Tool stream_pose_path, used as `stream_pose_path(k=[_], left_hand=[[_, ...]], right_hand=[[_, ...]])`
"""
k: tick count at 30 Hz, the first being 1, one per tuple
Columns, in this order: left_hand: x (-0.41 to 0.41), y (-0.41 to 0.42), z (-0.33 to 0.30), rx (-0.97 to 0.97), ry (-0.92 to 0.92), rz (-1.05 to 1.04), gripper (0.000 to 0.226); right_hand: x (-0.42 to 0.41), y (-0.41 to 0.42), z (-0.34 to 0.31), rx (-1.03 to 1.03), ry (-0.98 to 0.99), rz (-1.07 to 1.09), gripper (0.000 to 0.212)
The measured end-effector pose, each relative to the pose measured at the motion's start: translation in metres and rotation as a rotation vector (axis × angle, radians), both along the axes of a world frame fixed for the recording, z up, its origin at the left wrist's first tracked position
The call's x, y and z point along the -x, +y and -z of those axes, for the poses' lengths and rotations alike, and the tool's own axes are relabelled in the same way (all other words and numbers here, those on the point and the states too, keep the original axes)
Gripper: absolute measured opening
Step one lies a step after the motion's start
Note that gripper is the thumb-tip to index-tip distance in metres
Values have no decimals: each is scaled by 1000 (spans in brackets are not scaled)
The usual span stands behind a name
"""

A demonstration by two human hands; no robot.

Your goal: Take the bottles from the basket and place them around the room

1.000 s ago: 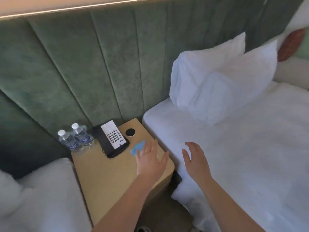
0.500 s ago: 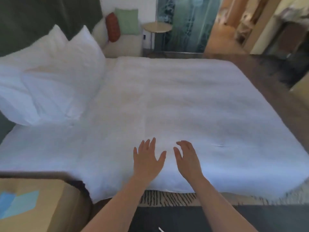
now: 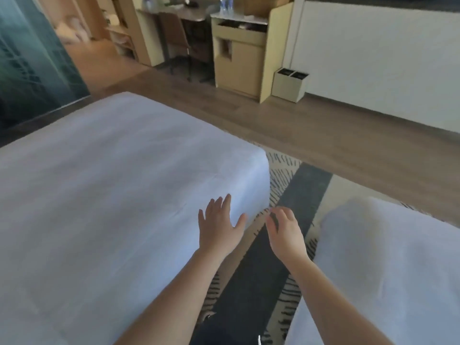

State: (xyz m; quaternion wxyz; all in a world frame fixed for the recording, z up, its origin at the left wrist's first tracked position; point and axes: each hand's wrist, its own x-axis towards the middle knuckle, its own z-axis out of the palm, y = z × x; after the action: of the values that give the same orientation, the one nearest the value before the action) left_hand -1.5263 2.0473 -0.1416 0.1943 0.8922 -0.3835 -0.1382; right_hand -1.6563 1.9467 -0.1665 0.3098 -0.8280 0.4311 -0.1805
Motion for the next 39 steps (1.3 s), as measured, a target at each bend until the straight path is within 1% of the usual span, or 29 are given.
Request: stream_pose_path(k=[4,8,13,19,24,28,32,39], left_hand=[[12,-63,2,-21,-24,150,73],[8,-121,10,-33,-23,228,74],[-14,-201,20,-52,-41,285,75],[-74,-312,21,-58,-34,313,75],[-129,-398,6,10,-27,274,70],[-148,-457,0,45,-21,250,69],[-160,-521,1,51,-22,262,70],[-186,-660,20,37,-38,189,73]], right_hand=[[33,-43,8,-13,13,190,39],[46,-88,13,-53,20,334,40],[31,-158,21,-67,13,419,41],[-25,-276,14,-47,20,369,43],[-56,-362,1,2,33,363,44],[-68,-416,-2,12,50,394,46],[-84,-481,0,1,56,375,46],[-120,-642,2,29,34,307,41]])
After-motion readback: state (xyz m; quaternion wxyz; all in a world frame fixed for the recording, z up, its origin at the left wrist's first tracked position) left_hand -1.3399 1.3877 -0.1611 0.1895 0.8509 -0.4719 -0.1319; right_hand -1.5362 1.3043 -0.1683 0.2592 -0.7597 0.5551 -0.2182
